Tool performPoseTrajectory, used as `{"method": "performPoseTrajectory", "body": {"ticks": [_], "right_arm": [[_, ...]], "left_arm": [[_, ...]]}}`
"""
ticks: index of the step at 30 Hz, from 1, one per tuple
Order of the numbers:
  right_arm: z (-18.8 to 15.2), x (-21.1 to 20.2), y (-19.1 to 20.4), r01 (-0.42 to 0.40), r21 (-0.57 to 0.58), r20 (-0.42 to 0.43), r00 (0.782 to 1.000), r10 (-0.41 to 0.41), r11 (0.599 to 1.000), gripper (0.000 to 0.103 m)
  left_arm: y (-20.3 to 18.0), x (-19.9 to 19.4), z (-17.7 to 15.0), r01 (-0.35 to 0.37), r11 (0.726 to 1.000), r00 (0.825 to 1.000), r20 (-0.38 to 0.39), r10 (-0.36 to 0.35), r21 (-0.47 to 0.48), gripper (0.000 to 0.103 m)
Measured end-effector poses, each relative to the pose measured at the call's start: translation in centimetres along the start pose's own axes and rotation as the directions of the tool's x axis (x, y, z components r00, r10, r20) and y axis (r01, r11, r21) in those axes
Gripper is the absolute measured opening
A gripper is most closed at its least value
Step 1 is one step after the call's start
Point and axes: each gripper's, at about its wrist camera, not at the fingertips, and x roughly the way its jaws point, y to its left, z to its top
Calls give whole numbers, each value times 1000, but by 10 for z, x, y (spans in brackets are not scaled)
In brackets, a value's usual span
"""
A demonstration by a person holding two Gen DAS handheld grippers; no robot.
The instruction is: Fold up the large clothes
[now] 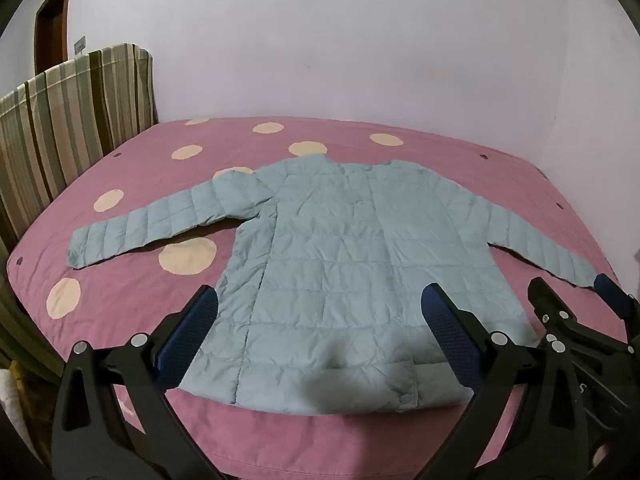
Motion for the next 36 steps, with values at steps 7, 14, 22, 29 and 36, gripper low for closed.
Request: {"method": "performPoseTrajectory", "body": {"ticks": [7, 14, 22, 29, 36], "right_arm": [[1, -1, 0, -1, 1, 5, 1000, 1, 1000, 98], [1, -1, -1, 0, 0, 5, 1000, 0, 1000, 98], [1, -1, -1, 0, -1, 5, 1000, 0, 1000, 98], [2, -2, -2, 1, -1, 4, 1000, -1, 1000, 98], [3, -2, -3, 1, -2, 4, 1000, -1, 1000, 98]], "left_arm": [[1, 1, 0, -1, 1000, 1000, -1, 1, 1, 101], [0, 0, 0, -6, 1000, 1000, 4, 6, 3, 101], [0, 0, 0, -6, 1000, 1000, 3, 6, 3, 101], [4, -3, 1, -7, 1000, 1000, 3, 7, 3, 101], [5, -3, 1, -6, 1000, 1000, 1, 6, 3, 101]]}}
